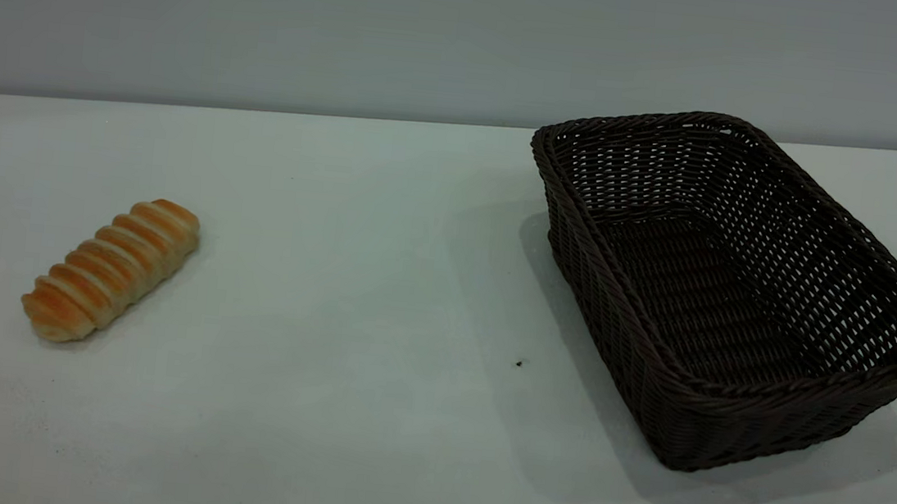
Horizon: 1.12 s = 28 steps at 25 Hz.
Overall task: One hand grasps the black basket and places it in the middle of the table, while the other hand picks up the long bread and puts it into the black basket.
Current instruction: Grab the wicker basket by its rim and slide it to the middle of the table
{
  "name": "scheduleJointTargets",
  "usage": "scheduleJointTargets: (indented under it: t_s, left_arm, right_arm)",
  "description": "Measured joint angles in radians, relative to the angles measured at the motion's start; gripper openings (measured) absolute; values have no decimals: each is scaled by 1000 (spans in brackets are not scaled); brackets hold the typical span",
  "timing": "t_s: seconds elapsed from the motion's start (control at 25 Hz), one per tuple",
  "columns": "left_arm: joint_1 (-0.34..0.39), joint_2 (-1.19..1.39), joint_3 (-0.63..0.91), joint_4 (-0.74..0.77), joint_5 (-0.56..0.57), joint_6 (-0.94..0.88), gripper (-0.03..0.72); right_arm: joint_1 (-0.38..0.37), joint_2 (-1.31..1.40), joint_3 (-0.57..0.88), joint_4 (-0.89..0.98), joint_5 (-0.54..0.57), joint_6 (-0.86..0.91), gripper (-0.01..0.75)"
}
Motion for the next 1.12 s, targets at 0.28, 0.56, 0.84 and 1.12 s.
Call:
scheduleJointTargets:
  t_s: [0.28,0.56,0.84,1.12]
  left_arm:
    - [0,0,0,0,0,0,481]
    - [0,0,0,0,0,0,481]
    - [0,0,-3,0,-6,0,481]
    - [0,0,-14,-16,-189,0,481]
  right_arm:
    - [0,0,0,0,0,0,500]
    - [0,0,0,0,0,0,500]
    - [0,0,0,-3,-1,0,500]
    - [0,0,0,-4,-1,0,482]
